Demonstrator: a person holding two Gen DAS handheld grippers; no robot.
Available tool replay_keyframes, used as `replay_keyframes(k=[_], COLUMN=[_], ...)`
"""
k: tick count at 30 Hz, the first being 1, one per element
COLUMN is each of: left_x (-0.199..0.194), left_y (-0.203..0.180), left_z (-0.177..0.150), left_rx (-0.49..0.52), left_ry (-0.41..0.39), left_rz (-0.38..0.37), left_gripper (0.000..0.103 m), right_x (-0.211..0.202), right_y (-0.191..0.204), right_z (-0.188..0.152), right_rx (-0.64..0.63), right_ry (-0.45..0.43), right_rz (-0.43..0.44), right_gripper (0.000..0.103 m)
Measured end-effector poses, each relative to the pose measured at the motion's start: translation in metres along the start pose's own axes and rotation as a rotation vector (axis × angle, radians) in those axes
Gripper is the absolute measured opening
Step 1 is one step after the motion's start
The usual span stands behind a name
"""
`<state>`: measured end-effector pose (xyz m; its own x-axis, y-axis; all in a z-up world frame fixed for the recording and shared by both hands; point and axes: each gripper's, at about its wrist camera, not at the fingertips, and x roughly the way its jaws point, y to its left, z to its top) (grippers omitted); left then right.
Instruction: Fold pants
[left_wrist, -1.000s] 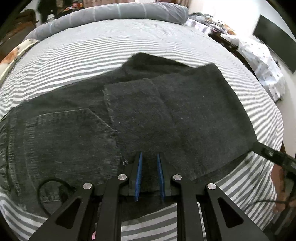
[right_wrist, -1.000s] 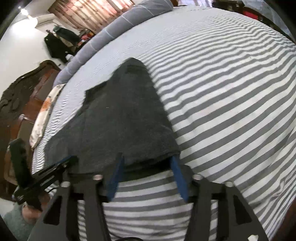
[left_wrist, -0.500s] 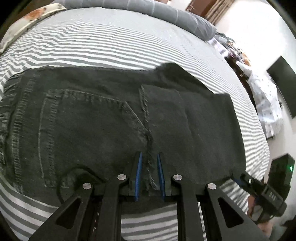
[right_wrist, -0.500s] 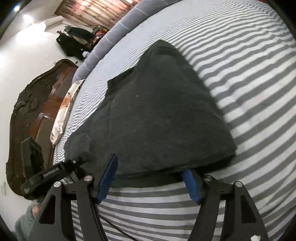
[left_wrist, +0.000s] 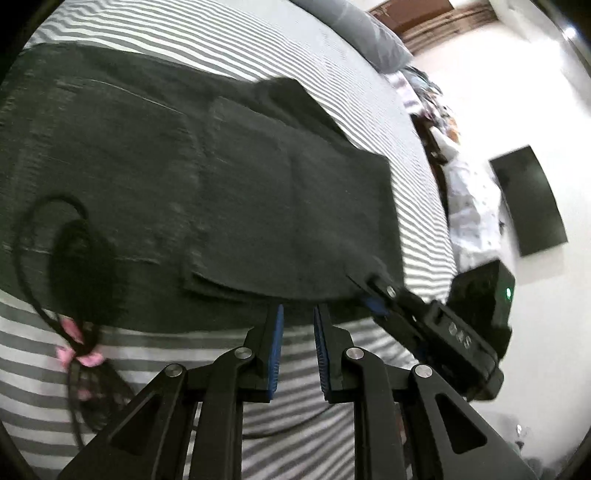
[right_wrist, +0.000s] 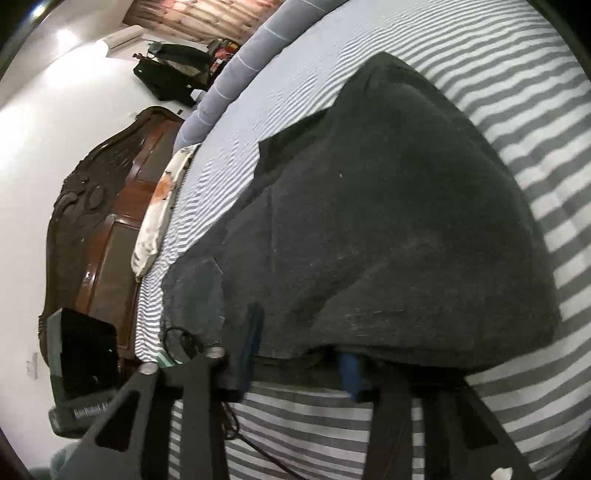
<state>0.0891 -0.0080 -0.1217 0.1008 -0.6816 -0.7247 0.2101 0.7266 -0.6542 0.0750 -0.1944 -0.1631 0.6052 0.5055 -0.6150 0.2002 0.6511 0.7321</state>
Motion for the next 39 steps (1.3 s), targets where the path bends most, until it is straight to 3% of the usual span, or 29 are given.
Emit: replay_keyframes(k=[3, 10, 13, 20, 24, 26, 27, 28, 31, 35, 39], left_x=[0.008, 0.018, 0.025, 0.022, 0.020, 0.017, 0.018, 0.018, 0.020, 0.026, 0.026], left_y=[-0.007, -0.009, -0.008, 0.010, 0.020, 0.024, 0.024, 0.024, 0.025, 0.028, 0.036], left_z=[0.000, 0.006, 0.006, 0.021, 0.027, 0.027, 0.027, 0.026, 0.024, 0.020, 0.018], left_rx=[-0.012, -0.077, -0.122, -0.248, -0.294, -0.300, -0.296, -0.292, -0.277, -0.260, -0.244], left_ry=[0.025, 0.009, 0.006, -0.105, -0.152, -0.182, -0.186, -0.184, -0.175, -0.164, -0.158], left_rz=[-0.058, -0.141, -0.184, -0.186, -0.139, -0.101, -0.091, -0.083, -0.048, 0.028, 0.060], left_gripper=[0.026, 0.051, 0.051, 0.051, 0.051, 0.041, 0.022, 0.017, 0.017, 0.017, 0.015], right_x=[-0.005, -0.011, -0.013, -0.019, -0.021, -0.023, -0.023, -0.024, -0.028, -0.037, -0.048], right_y=[-0.004, -0.002, -0.002, -0.002, -0.004, -0.006, -0.005, -0.005, -0.009, -0.025, -0.048], right_z=[0.005, 0.009, 0.011, 0.012, 0.011, 0.011, 0.010, 0.010, 0.011, 0.009, 0.005], right_rx=[0.033, 0.048, 0.052, 0.044, 0.049, 0.044, 0.037, 0.031, 0.038, 0.083, 0.143], right_ry=[0.002, -0.010, -0.014, -0.016, -0.022, -0.025, -0.030, -0.034, -0.046, -0.073, -0.107], right_rz=[0.041, 0.066, 0.073, 0.069, 0.068, 0.068, 0.058, 0.050, 0.028, -0.017, -0.088], right_gripper=[0.019, 0.018, 0.017, 0.013, 0.012, 0.012, 0.014, 0.014, 0.016, 0.029, 0.033])
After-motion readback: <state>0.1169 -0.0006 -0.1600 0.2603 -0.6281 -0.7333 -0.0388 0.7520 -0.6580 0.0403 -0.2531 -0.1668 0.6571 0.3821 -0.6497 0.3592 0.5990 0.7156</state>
